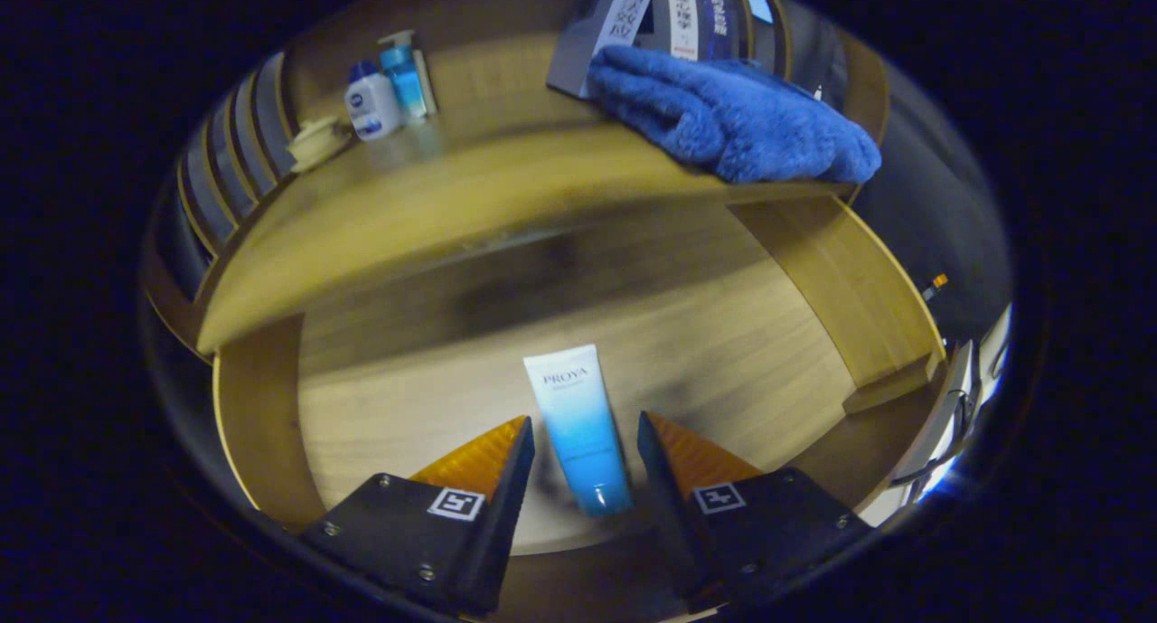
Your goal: Pull open the drawer, take out the items inside it, and place them on the countertop above the cabinet.
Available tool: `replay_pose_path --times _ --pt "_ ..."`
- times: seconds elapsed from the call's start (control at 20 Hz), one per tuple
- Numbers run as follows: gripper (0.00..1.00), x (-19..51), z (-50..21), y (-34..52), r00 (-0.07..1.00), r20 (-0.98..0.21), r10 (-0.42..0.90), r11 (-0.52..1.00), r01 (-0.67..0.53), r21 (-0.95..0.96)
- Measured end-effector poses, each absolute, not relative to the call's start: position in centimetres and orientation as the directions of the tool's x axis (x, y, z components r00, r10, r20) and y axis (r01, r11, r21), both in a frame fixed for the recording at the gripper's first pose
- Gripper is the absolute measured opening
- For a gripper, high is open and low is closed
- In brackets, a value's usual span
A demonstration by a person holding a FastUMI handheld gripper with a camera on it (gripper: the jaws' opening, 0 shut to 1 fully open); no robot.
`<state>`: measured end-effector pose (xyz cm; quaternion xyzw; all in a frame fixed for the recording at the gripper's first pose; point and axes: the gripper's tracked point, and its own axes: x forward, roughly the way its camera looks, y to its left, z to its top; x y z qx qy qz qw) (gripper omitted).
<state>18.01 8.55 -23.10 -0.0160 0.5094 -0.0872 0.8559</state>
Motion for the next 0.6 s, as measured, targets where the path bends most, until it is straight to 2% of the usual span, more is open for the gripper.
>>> replay_pose_path --times 0.15,0.3,0.5,0.6 --pt "0.51 17.4 -24.2 8.5 0.395 -0.902 -0.172 0.985 0.079 -0.153" --pt "0.51 17.0 -24.4 8.5 0.366 -0.915 -0.172 0.985 0.092 -0.148" --pt "0.51 17.5 -24.6 8.8 0.378 -0.915 -0.145 0.987 0.117 -0.109" --pt "0.44 17.7 -24.3 8.4 0.418 -0.896 -0.146 0.987 0.121 -0.104"
